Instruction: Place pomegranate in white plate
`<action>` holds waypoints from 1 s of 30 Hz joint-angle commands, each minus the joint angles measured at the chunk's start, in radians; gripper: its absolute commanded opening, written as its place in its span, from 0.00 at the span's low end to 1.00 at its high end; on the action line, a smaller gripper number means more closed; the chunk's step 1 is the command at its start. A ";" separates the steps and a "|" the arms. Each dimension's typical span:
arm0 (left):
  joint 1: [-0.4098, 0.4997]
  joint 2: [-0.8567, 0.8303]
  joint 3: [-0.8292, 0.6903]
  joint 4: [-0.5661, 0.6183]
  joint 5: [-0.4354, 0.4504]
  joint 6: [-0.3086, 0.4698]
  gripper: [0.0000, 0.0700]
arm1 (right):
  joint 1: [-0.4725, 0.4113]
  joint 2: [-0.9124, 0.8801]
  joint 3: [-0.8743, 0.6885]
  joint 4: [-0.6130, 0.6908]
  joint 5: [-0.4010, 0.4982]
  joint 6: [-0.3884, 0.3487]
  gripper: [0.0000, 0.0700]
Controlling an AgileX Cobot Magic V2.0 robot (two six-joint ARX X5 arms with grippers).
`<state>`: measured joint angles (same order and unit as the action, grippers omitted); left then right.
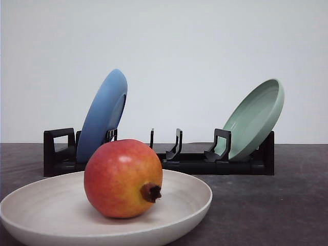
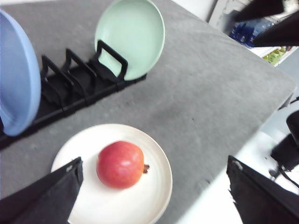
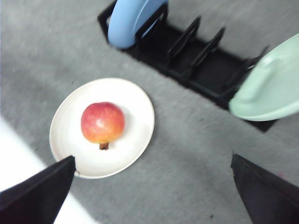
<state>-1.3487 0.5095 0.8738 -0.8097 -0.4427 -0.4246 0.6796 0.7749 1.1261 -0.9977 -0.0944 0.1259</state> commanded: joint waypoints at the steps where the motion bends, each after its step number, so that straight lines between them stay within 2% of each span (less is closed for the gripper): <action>1: -0.015 0.006 0.005 0.029 -0.020 0.051 0.85 | 0.007 -0.067 -0.027 0.028 0.021 0.039 1.00; 9: -0.014 0.006 0.005 0.120 -0.041 0.111 0.85 | 0.007 -0.369 -0.209 0.138 0.051 0.060 1.00; 15: -0.014 0.006 0.005 0.156 -0.059 0.123 0.83 | 0.007 -0.419 -0.240 0.138 0.051 0.058 1.00; 16: -0.014 0.006 0.005 0.155 -0.059 0.123 0.78 | 0.007 -0.419 -0.240 0.139 0.051 0.058 1.00; 17: -0.014 0.006 0.005 0.153 -0.059 0.123 0.65 | 0.007 -0.418 -0.240 0.138 0.051 0.057 1.00; 18: -0.014 0.006 0.005 0.150 -0.058 0.123 0.42 | 0.007 -0.417 -0.240 0.138 0.051 0.058 0.91; 19: -0.014 0.006 0.005 0.147 -0.058 0.124 0.13 | 0.007 -0.417 -0.240 0.137 0.051 0.058 0.61; 20: -0.014 0.006 0.005 0.145 -0.058 0.124 0.02 | 0.007 -0.417 -0.240 0.136 0.051 0.057 0.19; 21: -0.013 0.006 0.005 0.146 -0.058 0.124 0.02 | 0.007 -0.417 -0.240 0.136 0.055 0.056 0.03; 25: -0.013 0.006 0.005 0.153 -0.057 0.119 0.00 | 0.007 -0.417 -0.240 0.137 0.093 0.057 0.02; 30: -0.013 0.005 0.005 0.152 -0.057 0.118 0.00 | 0.007 -0.418 -0.239 0.138 0.095 0.057 0.02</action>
<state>-1.3487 0.5095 0.8738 -0.6643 -0.4969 -0.3077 0.6796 0.3565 0.8780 -0.8707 -0.0025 0.1802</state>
